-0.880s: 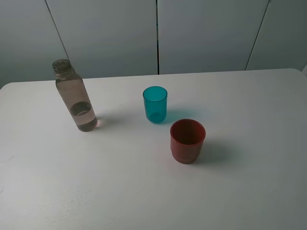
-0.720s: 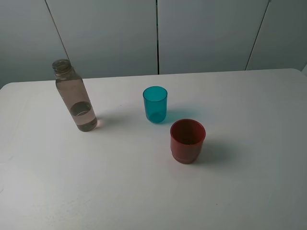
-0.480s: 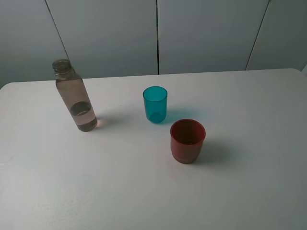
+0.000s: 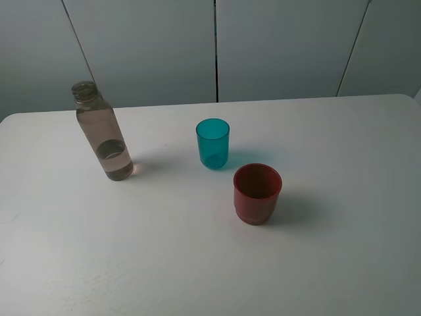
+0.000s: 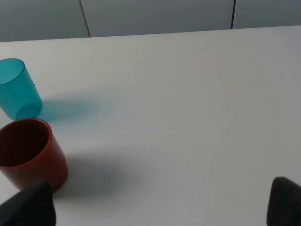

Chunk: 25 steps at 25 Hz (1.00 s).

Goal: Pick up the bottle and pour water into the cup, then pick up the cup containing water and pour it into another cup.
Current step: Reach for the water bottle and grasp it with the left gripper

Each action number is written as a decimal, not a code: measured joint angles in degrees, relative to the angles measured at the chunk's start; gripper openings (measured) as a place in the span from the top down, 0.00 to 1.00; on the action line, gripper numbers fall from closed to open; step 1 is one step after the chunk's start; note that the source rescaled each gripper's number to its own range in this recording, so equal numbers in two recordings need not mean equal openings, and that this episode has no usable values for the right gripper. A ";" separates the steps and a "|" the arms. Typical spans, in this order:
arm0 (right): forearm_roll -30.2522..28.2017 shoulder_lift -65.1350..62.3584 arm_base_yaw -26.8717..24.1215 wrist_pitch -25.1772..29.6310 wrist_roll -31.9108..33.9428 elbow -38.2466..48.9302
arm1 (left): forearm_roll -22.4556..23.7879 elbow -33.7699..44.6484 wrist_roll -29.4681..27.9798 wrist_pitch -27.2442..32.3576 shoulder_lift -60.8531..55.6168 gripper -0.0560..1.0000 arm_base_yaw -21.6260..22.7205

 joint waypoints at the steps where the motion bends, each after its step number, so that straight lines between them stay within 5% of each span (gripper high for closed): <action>1: 0.00 0.00 0.00 0.00 0.00 0.00 | -1.58 -0.72 2.06 -1.72 0.00 0.04 0.00; 5: 0.00 0.00 0.00 0.00 0.00 0.00 | -3.27 -4.86 6.36 -4.14 1.32 0.04 0.00; 17: 0.00 0.00 0.00 0.00 0.00 0.00 | 2.86 -15.22 7.84 -1.59 17.33 0.04 -2.23; 25: 0.00 0.00 0.00 0.00 0.00 0.00 | -6.58 -15.83 13.13 -1.01 29.73 0.04 -2.23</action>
